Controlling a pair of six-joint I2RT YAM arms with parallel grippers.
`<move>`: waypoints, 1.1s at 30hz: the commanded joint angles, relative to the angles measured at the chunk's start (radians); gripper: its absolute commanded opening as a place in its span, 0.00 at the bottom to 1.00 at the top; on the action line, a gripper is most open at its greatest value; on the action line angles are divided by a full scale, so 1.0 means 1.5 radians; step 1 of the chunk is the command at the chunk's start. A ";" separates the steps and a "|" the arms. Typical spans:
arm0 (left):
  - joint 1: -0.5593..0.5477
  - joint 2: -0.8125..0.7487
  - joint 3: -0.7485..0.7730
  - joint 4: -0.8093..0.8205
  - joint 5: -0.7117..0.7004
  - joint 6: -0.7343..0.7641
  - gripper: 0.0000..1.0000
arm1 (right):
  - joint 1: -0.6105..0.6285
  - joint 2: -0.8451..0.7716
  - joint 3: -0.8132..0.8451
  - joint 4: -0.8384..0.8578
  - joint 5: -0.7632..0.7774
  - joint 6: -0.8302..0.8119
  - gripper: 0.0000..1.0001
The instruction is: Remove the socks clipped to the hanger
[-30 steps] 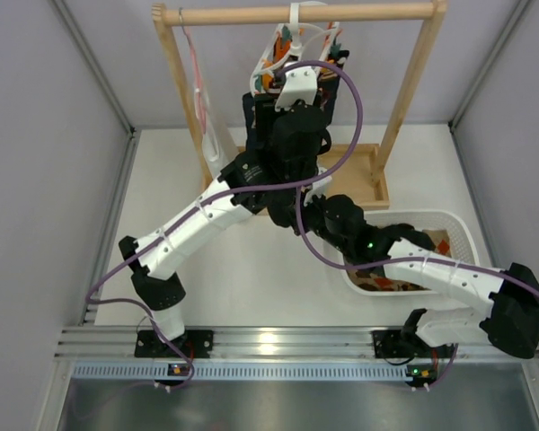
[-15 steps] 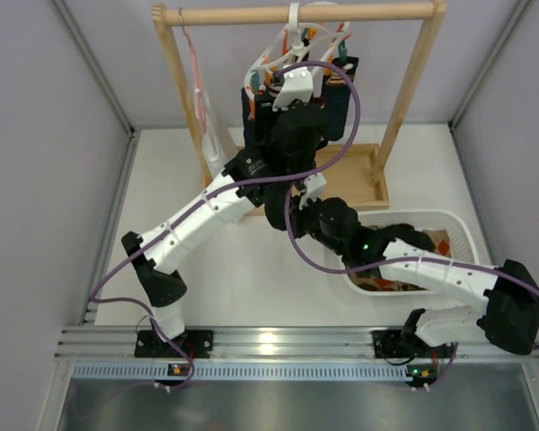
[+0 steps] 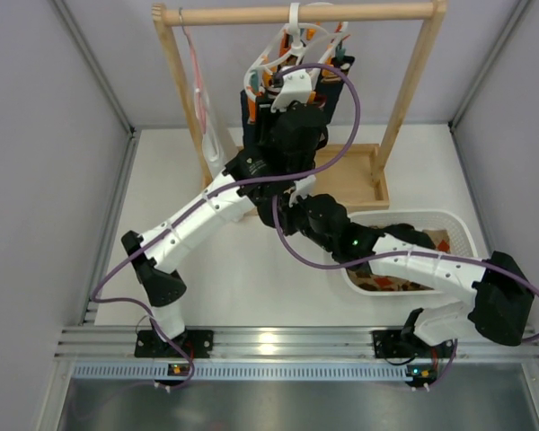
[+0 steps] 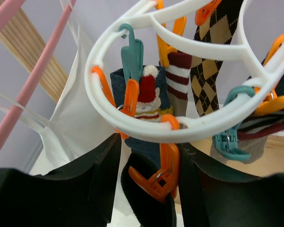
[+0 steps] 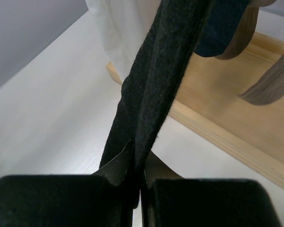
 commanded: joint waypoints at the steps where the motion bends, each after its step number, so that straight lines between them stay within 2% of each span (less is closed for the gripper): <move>1: 0.012 -0.007 0.036 0.006 -0.010 0.023 0.52 | 0.016 0.006 0.034 0.022 0.013 -0.006 0.00; 3: 0.019 -0.004 0.039 0.007 -0.004 0.025 0.50 | 0.016 0.003 0.030 0.022 0.013 -0.007 0.00; 7: 0.025 -0.002 0.045 0.006 0.006 0.027 0.28 | 0.016 -0.003 0.020 0.024 0.018 -0.008 0.00; 8: 0.025 -0.002 0.046 0.006 0.008 0.026 0.18 | 0.016 -0.004 0.014 0.026 0.020 -0.009 0.00; 11: 0.025 -0.008 0.039 0.006 0.026 0.017 0.08 | 0.016 -0.024 -0.011 0.033 0.027 -0.005 0.00; 14: 0.026 -0.018 0.021 0.006 0.041 0.000 0.03 | 0.016 -0.060 -0.054 0.040 0.046 0.002 0.00; 17: 0.024 -0.045 -0.010 0.006 0.081 -0.021 0.13 | 0.016 -0.109 -0.096 0.011 0.081 0.013 0.00; 18: 0.024 -0.058 -0.024 0.006 0.097 -0.044 0.21 | 0.017 -0.149 -0.104 -0.007 0.106 0.020 0.00; 22: 0.024 -0.124 -0.118 0.006 0.186 -0.099 0.48 | 0.015 -0.260 -0.111 -0.179 0.205 0.049 0.00; 23: 0.023 -0.139 -0.134 0.005 0.222 -0.106 0.55 | 0.012 -0.300 -0.107 -0.255 0.224 0.058 0.00; 25: 0.023 -0.184 -0.167 0.006 0.251 -0.118 0.88 | 0.006 -0.336 -0.102 -0.317 0.269 0.080 0.00; 26: 0.023 -0.198 -0.200 0.006 0.267 -0.121 0.98 | -0.003 -0.361 -0.091 -0.382 0.278 0.085 0.00; 31: 0.023 -0.338 -0.334 0.005 0.314 -0.170 0.98 | -0.061 -0.377 -0.030 -0.566 0.311 0.100 0.00; 33: 0.023 -0.389 -0.426 0.003 0.338 -0.208 0.98 | -0.119 -0.381 -0.009 -0.610 0.294 0.102 0.00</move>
